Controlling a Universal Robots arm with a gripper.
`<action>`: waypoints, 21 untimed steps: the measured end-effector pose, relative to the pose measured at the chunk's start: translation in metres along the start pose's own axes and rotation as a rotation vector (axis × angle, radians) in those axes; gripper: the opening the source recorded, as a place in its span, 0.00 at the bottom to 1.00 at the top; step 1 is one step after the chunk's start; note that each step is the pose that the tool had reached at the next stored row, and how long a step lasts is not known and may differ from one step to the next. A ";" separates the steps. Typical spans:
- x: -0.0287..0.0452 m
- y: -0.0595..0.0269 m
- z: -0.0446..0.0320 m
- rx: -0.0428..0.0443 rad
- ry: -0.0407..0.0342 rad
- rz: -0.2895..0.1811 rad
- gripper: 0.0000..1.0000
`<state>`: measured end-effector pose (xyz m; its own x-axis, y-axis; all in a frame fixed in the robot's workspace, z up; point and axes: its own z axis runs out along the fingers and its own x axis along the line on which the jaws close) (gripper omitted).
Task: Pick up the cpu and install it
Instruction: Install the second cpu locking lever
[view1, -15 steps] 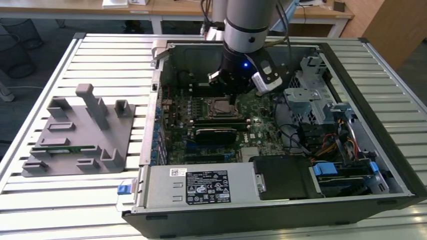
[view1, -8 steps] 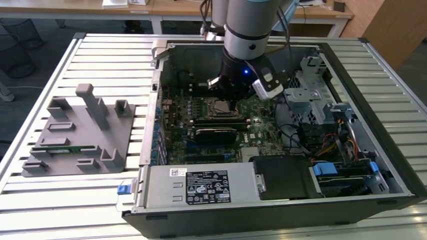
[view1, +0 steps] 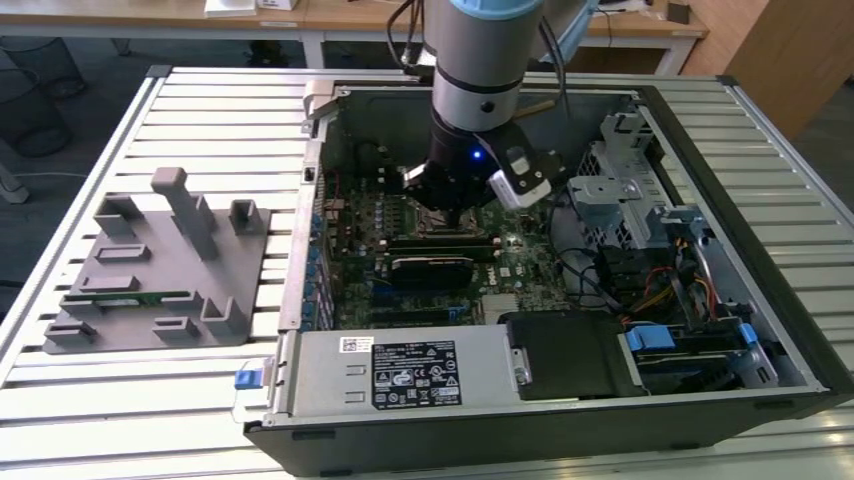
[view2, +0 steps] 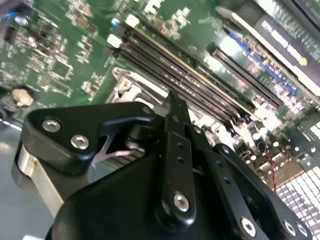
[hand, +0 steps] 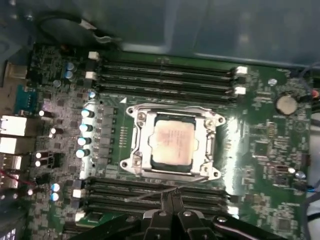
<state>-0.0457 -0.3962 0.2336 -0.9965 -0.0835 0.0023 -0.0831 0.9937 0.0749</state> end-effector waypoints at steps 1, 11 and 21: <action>0.0032 0.0001 0.0013 0.0001 0.0001 -0.001 0.11; 0.0249 0.0010 0.0133 -0.0261 -0.0019 -0.004 0.11; 0.0268 -0.0118 0.0217 -0.0857 -0.0069 -0.005 0.11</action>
<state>-0.0715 -0.4085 0.2112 -0.9961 -0.0878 -0.0052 -0.0875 0.9832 0.1599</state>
